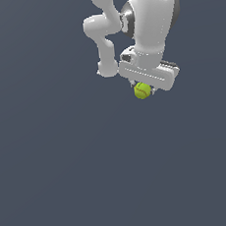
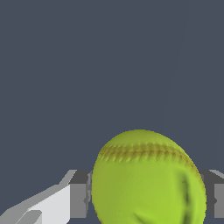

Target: Pick up the object and move it to a goal position.

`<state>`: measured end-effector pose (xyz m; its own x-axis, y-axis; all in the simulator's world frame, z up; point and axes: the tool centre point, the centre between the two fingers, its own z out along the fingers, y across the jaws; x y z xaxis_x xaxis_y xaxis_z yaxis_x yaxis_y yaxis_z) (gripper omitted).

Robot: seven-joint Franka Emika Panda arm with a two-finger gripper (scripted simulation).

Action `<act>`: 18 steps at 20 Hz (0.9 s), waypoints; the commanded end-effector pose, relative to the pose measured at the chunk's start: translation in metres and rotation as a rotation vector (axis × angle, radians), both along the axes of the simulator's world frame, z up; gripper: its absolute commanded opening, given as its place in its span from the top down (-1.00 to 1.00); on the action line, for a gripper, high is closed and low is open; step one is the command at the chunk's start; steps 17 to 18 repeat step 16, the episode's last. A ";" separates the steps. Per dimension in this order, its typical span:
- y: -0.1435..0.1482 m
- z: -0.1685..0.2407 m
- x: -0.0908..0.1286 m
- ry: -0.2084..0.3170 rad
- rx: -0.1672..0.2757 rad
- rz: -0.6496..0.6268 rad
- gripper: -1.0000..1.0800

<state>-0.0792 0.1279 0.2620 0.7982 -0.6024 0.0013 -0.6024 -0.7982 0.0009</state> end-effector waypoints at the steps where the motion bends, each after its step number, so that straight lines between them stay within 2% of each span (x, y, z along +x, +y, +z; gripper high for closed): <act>1: 0.008 0.023 -0.004 0.000 0.000 -0.001 1.00; 9: 0.026 0.068 -0.009 0.000 0.000 0.000 1.00; 18: 0.031 0.080 -0.009 0.001 0.001 0.000 1.00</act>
